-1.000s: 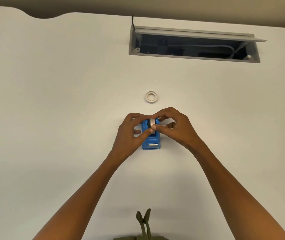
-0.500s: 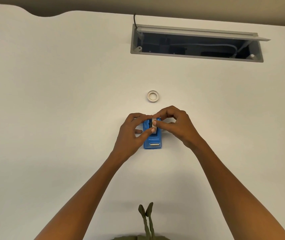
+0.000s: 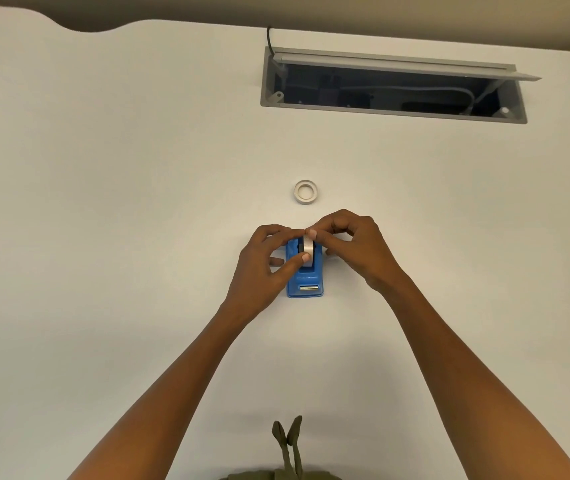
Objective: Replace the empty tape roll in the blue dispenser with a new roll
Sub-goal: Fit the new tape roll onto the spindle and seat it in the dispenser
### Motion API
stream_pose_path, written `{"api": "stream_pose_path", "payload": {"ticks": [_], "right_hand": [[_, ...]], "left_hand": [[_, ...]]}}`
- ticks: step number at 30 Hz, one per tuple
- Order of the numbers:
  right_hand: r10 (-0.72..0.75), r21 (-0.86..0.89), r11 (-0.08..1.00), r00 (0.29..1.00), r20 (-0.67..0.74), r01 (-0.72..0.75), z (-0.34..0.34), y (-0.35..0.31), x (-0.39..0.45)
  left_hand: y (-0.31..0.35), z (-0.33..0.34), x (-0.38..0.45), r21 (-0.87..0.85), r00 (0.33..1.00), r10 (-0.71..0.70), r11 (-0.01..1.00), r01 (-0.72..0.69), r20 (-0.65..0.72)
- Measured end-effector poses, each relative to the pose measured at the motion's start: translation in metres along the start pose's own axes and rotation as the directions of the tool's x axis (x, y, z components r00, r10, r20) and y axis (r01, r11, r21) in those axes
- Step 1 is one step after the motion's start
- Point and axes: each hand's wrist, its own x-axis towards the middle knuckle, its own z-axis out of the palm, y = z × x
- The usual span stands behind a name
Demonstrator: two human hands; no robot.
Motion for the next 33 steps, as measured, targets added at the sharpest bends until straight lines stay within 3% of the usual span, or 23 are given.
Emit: {"api": "stream_pose_path", "payload": {"ticks": [6, 26, 33], "right_hand": [[-0.004, -0.025, 1.000, 0.995, 0.105, 0.006, -0.0088, -0.0019, -0.0007], [0.030, 0.015, 0.999, 0.996, 0.089, -0.031, -0.0075, -0.0025, 0.0065], [0.013, -0.023, 1.000, 1.000, 0.026, -0.013, -0.0053, -0.0039, 0.0069]], "left_hand": [[-0.0004, -0.0003, 0.0003, 0.017, 1.000, 0.003, 1.000, -0.003, 0.002], [0.0004, -0.0001, 0.0002, -0.020, 1.000, 0.005, 1.000, -0.005, -0.011], [-0.0002, -0.0007, 0.0000, -0.012, 1.000, 0.005, 1.000, -0.005, 0.000]]}}
